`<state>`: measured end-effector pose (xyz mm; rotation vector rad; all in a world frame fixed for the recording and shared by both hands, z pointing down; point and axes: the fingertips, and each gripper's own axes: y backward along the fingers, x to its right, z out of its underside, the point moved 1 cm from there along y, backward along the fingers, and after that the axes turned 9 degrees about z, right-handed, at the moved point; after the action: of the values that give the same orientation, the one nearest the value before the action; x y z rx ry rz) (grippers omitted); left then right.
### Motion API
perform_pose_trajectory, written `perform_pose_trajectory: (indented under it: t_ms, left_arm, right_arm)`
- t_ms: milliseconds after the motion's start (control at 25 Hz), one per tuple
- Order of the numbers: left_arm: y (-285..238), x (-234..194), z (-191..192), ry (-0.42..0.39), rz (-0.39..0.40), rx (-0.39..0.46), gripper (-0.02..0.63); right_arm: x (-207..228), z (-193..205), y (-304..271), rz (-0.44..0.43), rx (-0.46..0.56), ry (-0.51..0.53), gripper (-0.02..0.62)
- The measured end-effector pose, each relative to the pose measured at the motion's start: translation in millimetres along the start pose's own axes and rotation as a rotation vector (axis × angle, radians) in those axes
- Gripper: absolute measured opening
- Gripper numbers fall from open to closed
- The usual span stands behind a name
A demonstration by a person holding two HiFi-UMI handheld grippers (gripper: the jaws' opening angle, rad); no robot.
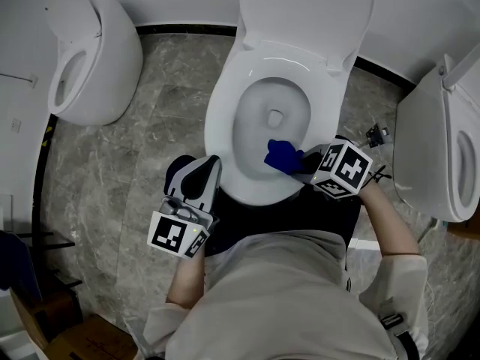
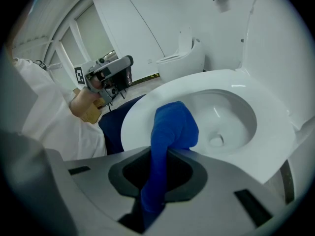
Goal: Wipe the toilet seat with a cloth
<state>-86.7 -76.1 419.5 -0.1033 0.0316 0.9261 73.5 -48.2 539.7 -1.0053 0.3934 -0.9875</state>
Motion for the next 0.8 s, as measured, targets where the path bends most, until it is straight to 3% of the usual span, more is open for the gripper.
perform_pose_trajectory:
  t_ms: [800]
  left_arm:
    - [-12.8, 11.4, 4.6, 0.0, 0.015, -0.015, 0.008]
  right_arm:
    - [63.4, 7.8, 5.6, 0.126, 0.026, -0.058, 0.052]
